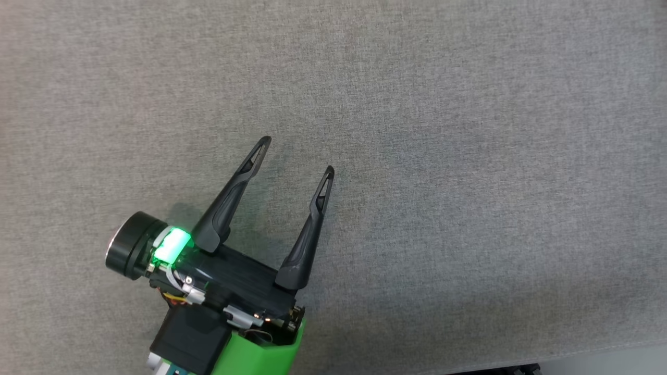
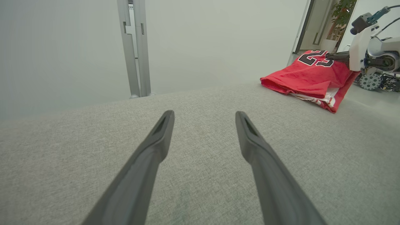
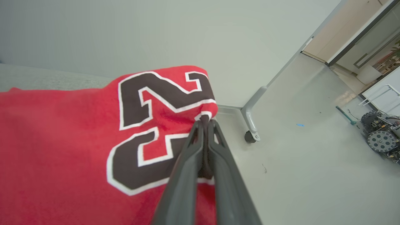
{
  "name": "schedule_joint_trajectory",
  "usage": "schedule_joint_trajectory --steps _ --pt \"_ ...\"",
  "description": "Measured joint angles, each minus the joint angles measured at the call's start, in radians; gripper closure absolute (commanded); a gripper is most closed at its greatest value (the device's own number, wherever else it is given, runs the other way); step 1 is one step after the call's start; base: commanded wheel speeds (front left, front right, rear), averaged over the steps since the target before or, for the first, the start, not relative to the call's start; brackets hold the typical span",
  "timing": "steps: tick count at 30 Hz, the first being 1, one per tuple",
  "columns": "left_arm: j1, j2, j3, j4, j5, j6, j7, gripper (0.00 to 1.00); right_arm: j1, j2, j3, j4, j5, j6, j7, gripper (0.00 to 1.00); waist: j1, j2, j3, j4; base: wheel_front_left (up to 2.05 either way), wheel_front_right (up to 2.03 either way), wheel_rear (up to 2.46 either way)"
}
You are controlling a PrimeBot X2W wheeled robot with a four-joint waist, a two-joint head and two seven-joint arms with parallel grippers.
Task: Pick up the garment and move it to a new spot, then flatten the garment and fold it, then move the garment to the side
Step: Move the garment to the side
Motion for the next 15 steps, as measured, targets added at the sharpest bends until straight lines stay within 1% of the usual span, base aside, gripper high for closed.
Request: schedule_joint_trajectory --steps 4,5,8,10,13,15 --pt "-0.009 0.003 -0.008 0.005 -0.002 -0.001 0.0 0.0 -0.014 -0.026 -0.043 -0.009 -0.054 0.0 0.035 1.0 0.0 0.0 0.039 -0.007 0.0 0.0 0.0" --pt "-0.012 0.003 -0.008 0.008 -0.003 -0.001 0.0 0.0 -0.017 -0.028 -0.05 -0.008 -0.064 0.0 0.044 0.0 0.0 0.0 0.044 -0.007 0.0 0.0 0.0" --pt "-0.028 -0.001 -0.012 0.024 -0.012 -0.002 0.0 0.0 -0.03 -0.026 -0.063 -0.014 -0.127 0.0 0.031 0.0 0.0 0.0 0.043 0.0 0.0 0.0 0.0" --pt "-0.032 -0.008 -0.013 0.036 -0.019 -0.001 0.0 0.0 -0.031 -0.005 -0.055 -0.019 -0.166 0.0 0.008 0.0 0.0 0.0 0.033 0.002 0.0 0.0 0.0" --pt "-0.03 -0.021 -0.011 0.061 -0.04 0.007 0.0 0.0 -0.022 0.072 -0.024 -0.014 -0.185 0.0 -0.021 0.0 0.0 0.0 0.004 0.007 0.0 0.0 0.0" --pt "-0.022 -0.036 0.0 0.084 -0.067 0.016 0.0 0.0 0.012 0.127 0.008 0.002 -0.195 0.0 -0.038 0.0 0.0 0.0 -0.026 0.01 0.0 0.0 0.0"
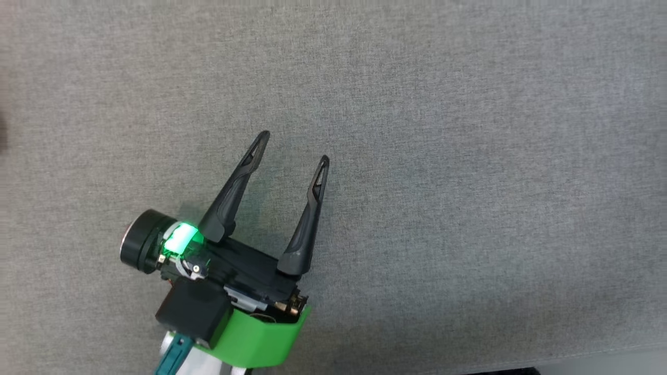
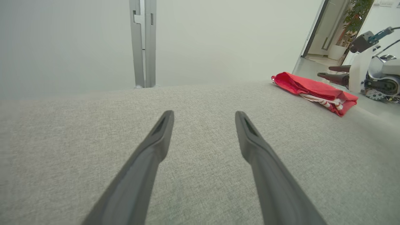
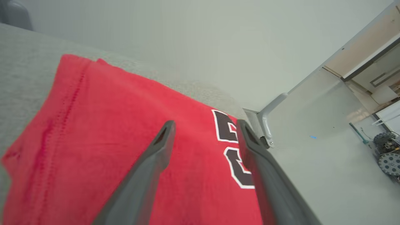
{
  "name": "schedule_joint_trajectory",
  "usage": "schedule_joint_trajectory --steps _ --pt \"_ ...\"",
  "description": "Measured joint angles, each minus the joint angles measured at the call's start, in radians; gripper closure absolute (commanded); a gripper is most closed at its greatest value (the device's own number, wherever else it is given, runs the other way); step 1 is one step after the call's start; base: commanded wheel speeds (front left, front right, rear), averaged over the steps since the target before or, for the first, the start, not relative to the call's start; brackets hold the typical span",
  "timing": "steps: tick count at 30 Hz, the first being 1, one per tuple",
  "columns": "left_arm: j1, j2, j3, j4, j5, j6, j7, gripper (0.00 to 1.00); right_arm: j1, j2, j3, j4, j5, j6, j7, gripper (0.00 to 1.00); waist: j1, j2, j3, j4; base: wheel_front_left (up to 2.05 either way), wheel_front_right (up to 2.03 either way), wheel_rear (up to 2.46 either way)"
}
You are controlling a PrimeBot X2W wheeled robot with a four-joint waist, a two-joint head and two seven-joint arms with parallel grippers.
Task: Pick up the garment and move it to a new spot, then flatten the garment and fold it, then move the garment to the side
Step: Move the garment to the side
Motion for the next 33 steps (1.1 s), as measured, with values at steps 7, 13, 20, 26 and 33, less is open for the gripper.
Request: schedule_joint_trajectory --steps 7,13,20,26,33 --pt "0.098 -0.017 0.049 0.104 -0.04 0.025 0.0 0.0 0.181 0.161 0.063 0.054 0.05 0.0 -0.091 0.0 -0.0001 0.0 -0.142 0.016 0.0 0.0 0.0" --pt "0.2 -0.026 0.11 0.184 -0.086 0.055 0.0 0.0 0.339 0.296 0.132 -0.017 0.117 0.0 -0.117 0.0 -0.0002 0.0 -0.31 0.046 0.0 0.0 0.0" --pt "0.293 -0.03 0.178 0.248 -0.123 0.072 0.0 0.0 0.588 0.426 0.114 -0.26 0.176 0.0 -0.119 0.0 -0.0002 0.0 -0.498 0.073 0.0 0.0 0.0" --pt "0.346 -0.03 0.219 0.286 -0.142 0.071 0.0 0.0 0.753 0.512 0.135 -0.407 0.132 0.0 -0.119 0.0 -0.0002 0.0 -0.628 0.087 0.0 0.0 0.0" --pt "0.392 -0.03 0.236 0.305 -0.142 0.067 0.0 0.0 0.905 0.562 0.145 -0.528 0.049 0.0 -0.119 0.0 -0.0002 0.0 -0.749 0.094 0.0 0.0 0.0"
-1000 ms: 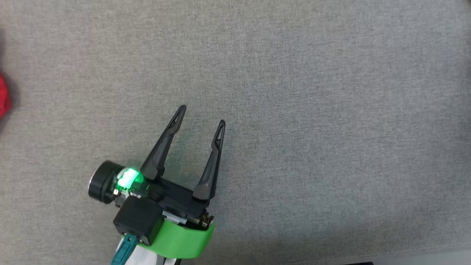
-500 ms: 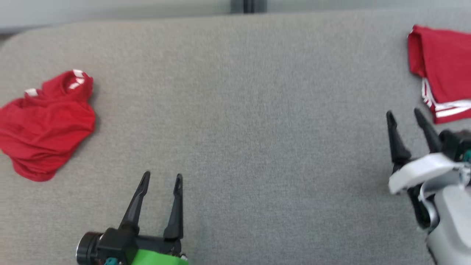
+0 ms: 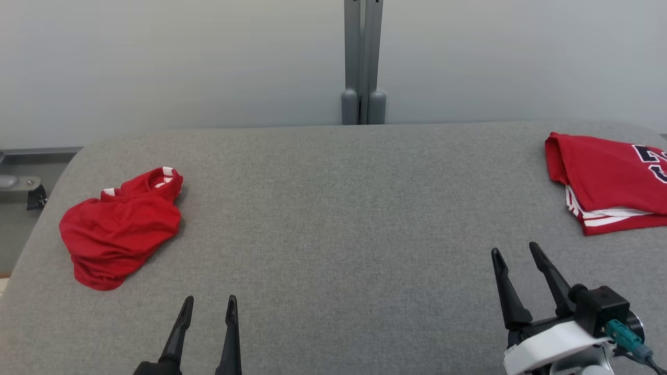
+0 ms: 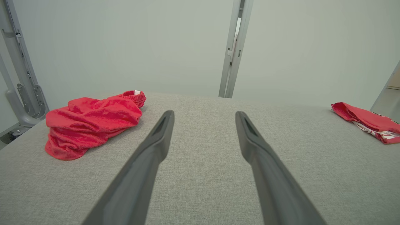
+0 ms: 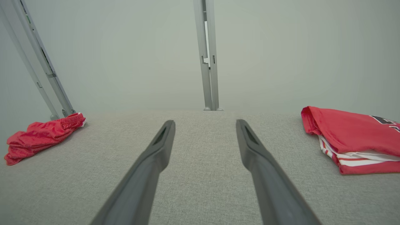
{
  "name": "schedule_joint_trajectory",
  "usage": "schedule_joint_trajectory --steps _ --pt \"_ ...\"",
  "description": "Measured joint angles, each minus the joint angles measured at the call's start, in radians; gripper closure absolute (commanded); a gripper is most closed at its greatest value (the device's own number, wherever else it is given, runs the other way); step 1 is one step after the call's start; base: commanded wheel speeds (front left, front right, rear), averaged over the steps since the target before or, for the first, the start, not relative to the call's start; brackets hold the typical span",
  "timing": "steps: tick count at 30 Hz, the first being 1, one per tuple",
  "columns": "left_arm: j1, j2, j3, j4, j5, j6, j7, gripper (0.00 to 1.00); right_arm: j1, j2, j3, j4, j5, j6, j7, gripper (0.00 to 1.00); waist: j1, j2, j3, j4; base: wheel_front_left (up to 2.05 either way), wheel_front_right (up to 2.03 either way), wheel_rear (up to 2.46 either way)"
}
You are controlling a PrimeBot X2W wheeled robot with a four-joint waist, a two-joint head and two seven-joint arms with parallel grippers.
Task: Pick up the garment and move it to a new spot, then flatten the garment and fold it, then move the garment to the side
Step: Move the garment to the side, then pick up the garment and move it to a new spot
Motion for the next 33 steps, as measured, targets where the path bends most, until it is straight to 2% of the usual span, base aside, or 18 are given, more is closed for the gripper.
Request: schedule_joint_trajectory --steps 3,14,33 --pt "0.019 0.0 -0.002 0.004 0.031 -0.003 0.0 0.0 0.051 0.015 -0.005 -0.028 -0.017 0.0 0.0 0.0 0.0 0.0 -0.033 0.001 0.0 0.0 0.0" --pt "0.056 0.0 -0.003 0.03 0.03 -0.022 0.0 0.0 0.185 0.048 -0.043 -0.063 -0.065 0.0 0.0 0.0 0.0 0.0 -0.104 0.009 0.0 0.0 0.0" --pt "0.061 0.0 -0.011 0.054 0.043 -0.031 0.0 0.0 0.192 0.061 -0.029 -0.051 -0.066 0.0 0.0 0.0 0.0 0.0 -0.113 -0.009 0.0 0.0 0.0"
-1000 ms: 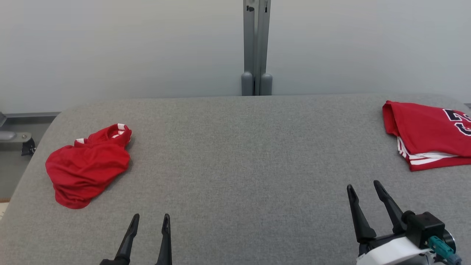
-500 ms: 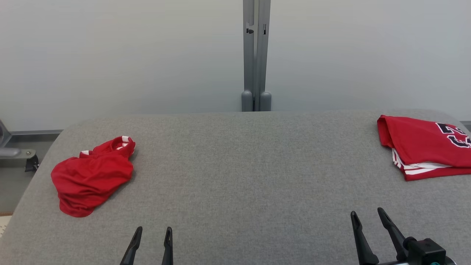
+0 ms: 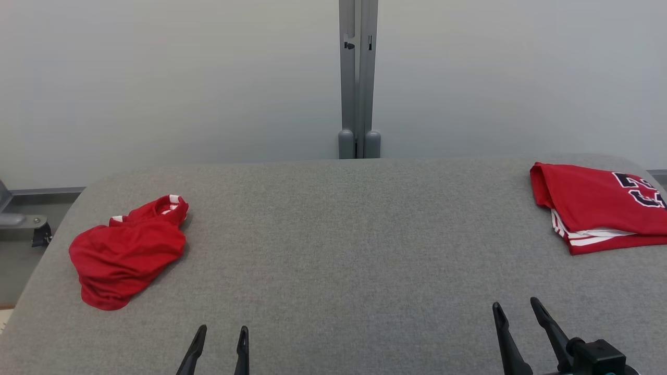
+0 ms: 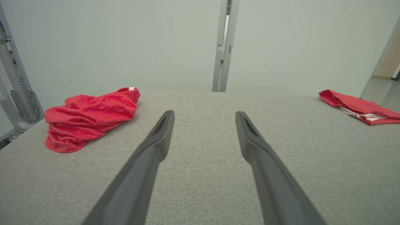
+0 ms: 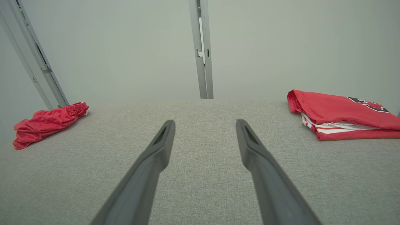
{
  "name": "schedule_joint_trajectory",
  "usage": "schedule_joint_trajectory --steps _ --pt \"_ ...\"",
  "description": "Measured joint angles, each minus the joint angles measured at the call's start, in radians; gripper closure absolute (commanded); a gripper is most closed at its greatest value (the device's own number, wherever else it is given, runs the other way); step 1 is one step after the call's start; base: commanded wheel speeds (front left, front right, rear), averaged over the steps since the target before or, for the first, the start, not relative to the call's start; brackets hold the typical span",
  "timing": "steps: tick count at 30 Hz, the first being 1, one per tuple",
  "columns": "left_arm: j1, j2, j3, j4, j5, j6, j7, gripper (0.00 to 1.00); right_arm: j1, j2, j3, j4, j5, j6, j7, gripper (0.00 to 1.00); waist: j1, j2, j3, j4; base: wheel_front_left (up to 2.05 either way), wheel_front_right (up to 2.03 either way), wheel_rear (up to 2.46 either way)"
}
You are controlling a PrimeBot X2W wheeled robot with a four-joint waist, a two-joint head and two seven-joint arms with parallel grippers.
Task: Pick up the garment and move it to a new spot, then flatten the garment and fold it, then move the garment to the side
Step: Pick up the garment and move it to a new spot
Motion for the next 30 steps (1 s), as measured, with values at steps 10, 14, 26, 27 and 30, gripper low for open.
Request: schedule_joint_trajectory --steps 10,14,26,27,30 --pt "0.0 0.0 0.001 -0.009 0.006 0.005 0.0 0.0 0.005 0.001 0.008 0.004 0.007 0.0 0.0 0.0 0.0 0.0 0.0 -0.002 0.0 0.0 0.0" --pt "0.0 0.0 0.001 -0.014 0.009 0.008 0.0 0.0 0.006 0.001 0.007 0.004 0.008 0.0 0.0 0.0 0.0 0.0 0.004 -0.001 0.0 0.0 0.0" --pt "-0.006 0.0 0.001 -0.009 0.01 0.009 0.0 0.0 0.015 0.006 -0.004 -0.012 -0.001 0.0 0.0 0.0 0.0 0.0 0.017 0.034 0.0 0.0 0.0" --pt "-0.007 0.0 0.001 -0.009 0.012 0.009 0.0 0.0 0.016 0.006 -0.001 -0.012 -0.003 0.0 0.0 0.0 0.0 0.0 0.018 0.042 0.0 0.0 0.0" --pt "-0.009 -0.001 0.008 -0.009 0.012 0.012 0.0 0.0 0.017 0.007 0.003 -0.012 -0.003 0.0 0.0 0.0 0.0 0.0 0.023 0.069 0.0 0.0 0.0"
